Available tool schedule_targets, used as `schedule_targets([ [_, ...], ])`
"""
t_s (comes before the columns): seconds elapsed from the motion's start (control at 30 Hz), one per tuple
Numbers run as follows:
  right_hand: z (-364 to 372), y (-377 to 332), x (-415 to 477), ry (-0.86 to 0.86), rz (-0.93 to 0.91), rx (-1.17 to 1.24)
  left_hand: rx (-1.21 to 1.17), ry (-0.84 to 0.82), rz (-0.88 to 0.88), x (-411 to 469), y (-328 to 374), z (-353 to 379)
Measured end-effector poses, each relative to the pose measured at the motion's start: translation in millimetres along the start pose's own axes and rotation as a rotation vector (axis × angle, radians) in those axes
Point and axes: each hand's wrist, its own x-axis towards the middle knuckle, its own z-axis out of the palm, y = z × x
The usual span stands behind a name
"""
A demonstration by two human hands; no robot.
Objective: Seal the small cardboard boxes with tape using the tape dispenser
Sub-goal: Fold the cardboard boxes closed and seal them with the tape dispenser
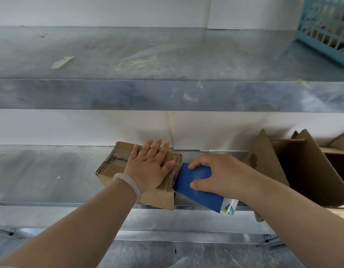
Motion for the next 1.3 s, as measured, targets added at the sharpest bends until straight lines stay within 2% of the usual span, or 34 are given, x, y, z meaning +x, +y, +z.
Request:
schedule_targets([
  [0.17,1.1,-2.2,1.1,0.009,0.040,0.032,-0.005,-0.014,-0.004,0.7,0.2,-0.9],
  [0.33,21.5,-1.7,3.9,-0.045,0.004,-0.337,-0.012,-0.004,0.015,-0.3,-0.6,-2.1],
  [0.4,28.4,5.1,3.9,-0.067,0.048,-0.313,-0.009,0.011,0.016,-1.3,-1.0,-1.1],
  [0.5,24.0,14.9,-2.9,0.009,0.043,-0.324,-0.011,0.022,0.017,-0.7,-2.2,0.6],
  [0.63,22.1,24.6,-8.1,0.130,-0.002,-0.492,-0.032,0.024,0.006,-0.1,-2.8,0.5],
  [0.83,46.4,66.4,20.8,0.108,-0.063,-0.736,-0.098,0.033,-0.066,-4.8,-0.6,-3.7],
  [0.93,63.3,87.9,30.8,0.119,-0.150,-0.824,-0.112,0.037,-0.081,-5.1,-0.6,-3.6],
  [1.13,90.4,104.9,13.9,0.111,-0.232,-0.838,-0.166,0.014,-0.081,-6.1,-1.8,-7.9],
  [1.3,102.4,98.7,15.4,0.150,-0.205,-0.864,-0.402,0.039,-0.089,-6.9,-9.6,-16.2],
])
